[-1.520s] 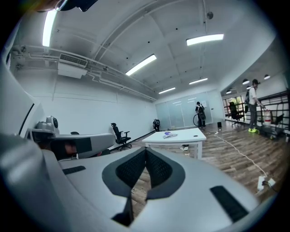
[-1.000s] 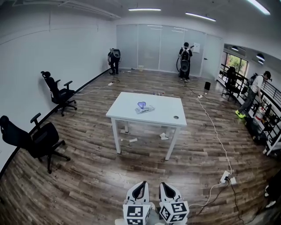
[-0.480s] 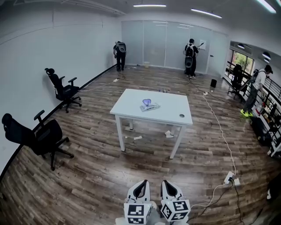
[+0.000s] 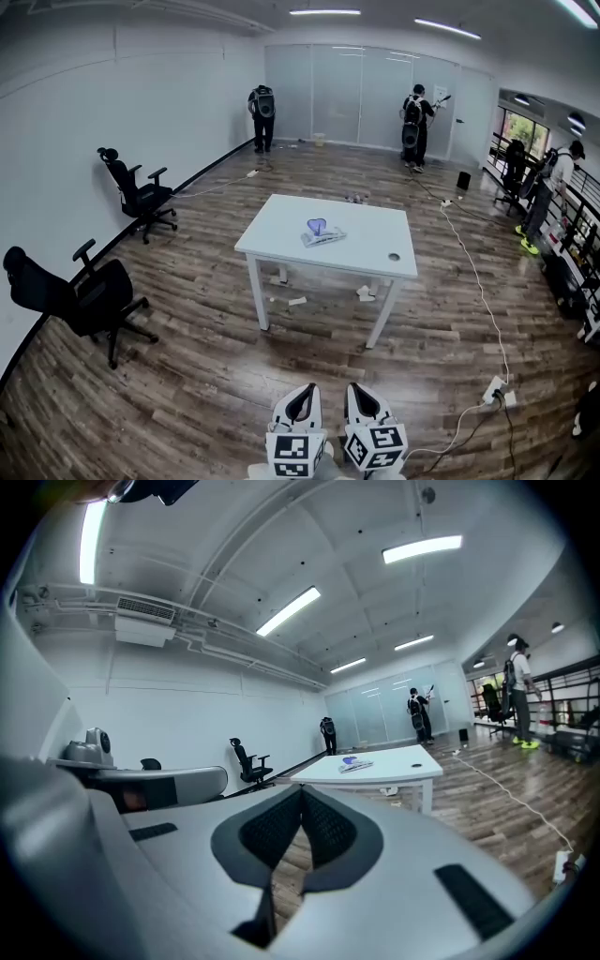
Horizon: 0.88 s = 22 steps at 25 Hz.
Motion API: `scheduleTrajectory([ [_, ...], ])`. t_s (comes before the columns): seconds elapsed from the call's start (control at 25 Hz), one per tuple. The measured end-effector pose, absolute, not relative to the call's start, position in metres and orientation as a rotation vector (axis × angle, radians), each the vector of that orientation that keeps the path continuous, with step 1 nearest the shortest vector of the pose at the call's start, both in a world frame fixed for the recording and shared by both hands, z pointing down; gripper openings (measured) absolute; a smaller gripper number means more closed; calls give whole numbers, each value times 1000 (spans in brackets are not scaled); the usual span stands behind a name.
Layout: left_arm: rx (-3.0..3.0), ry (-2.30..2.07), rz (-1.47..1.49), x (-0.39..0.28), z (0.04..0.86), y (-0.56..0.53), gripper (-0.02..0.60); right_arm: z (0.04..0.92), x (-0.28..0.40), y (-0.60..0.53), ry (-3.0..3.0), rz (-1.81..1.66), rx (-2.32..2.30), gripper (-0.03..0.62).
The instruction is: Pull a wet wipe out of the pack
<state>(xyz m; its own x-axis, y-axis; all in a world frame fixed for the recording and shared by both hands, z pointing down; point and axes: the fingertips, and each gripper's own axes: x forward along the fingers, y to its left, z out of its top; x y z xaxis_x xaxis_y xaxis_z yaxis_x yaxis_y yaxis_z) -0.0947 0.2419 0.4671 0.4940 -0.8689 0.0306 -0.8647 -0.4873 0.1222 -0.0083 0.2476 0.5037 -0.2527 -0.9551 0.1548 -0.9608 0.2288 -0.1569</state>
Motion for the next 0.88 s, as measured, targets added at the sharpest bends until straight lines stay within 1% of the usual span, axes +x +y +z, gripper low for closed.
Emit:
scheduleTrajectory([
  [0.52, 2602, -1545, -34, -51, 458, 162, -2, 491, 36, 167, -2457, 338, 1889, 9],
  [0.88, 2572, -1542, -12, -31, 465, 122, 0, 498, 59, 129, -2447, 381, 1891, 9],
])
